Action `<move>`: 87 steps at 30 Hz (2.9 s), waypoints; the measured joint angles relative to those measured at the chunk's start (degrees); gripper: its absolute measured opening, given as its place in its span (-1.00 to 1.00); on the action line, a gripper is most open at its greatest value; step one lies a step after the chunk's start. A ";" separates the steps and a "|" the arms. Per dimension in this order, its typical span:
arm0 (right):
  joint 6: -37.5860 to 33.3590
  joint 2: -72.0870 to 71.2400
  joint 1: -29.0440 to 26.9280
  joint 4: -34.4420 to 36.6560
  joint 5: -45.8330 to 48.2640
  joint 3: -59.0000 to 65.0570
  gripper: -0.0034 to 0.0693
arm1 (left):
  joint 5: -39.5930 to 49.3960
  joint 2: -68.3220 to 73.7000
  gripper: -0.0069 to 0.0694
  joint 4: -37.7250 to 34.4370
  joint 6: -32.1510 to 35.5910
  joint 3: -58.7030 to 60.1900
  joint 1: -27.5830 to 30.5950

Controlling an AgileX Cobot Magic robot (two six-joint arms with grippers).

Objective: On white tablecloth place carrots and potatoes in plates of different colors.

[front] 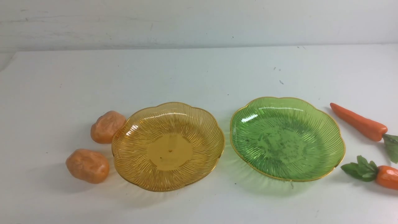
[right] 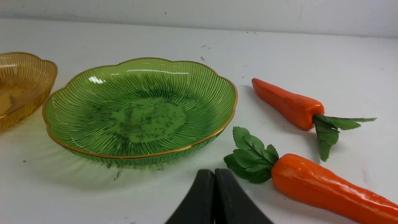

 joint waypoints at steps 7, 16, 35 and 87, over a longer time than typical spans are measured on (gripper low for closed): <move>-2.62 0.00 0.00 -3.32 -0.19 0.00 -0.95 | 0.00 0.00 -0.75 0.00 0.00 0.00 0.00; -0.72 0.00 0.00 -7.05 -4.48 0.00 -0.95 | 0.00 0.00 -0.75 0.00 0.00 0.00 0.00; 10.94 17.41 0.00 11.56 12.61 -34.70 -0.94 | 0.00 0.00 -0.75 0.00 0.00 0.00 0.00; 5.01 124.51 -9.26 -17.14 31.60 -91.39 0.44 | 0.00 0.00 -0.75 0.00 0.00 0.00 0.00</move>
